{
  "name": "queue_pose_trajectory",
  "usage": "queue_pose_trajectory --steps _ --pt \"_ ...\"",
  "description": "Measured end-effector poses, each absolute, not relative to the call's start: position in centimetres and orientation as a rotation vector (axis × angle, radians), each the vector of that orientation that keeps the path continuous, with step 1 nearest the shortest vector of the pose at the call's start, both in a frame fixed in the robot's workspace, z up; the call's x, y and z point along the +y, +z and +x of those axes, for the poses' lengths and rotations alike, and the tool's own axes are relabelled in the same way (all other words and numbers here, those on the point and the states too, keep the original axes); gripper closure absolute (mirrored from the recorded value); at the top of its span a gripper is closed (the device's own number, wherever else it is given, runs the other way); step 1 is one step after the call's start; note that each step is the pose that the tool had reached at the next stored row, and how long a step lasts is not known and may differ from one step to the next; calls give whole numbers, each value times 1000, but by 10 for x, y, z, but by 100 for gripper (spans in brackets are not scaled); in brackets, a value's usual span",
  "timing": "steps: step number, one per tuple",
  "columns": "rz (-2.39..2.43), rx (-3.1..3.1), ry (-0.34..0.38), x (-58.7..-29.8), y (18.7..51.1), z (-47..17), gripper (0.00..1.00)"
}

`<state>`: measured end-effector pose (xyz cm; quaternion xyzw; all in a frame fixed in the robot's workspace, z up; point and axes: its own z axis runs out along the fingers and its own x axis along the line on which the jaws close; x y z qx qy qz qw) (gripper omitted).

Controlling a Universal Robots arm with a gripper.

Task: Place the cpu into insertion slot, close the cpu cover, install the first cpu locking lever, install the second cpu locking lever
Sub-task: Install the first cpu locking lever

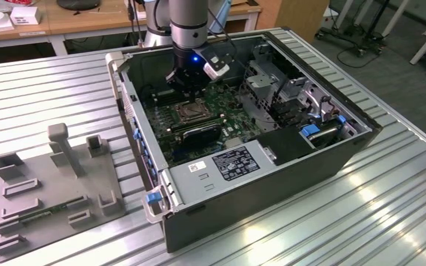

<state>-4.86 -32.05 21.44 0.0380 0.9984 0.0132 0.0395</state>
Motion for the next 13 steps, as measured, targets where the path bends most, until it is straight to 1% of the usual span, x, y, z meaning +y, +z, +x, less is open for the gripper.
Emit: queue_pose_trajectory --steps 2,13 --pt "117 3060 50 -321 214 -49 90" --pt "117 3060 50 -328 214 -49 90"
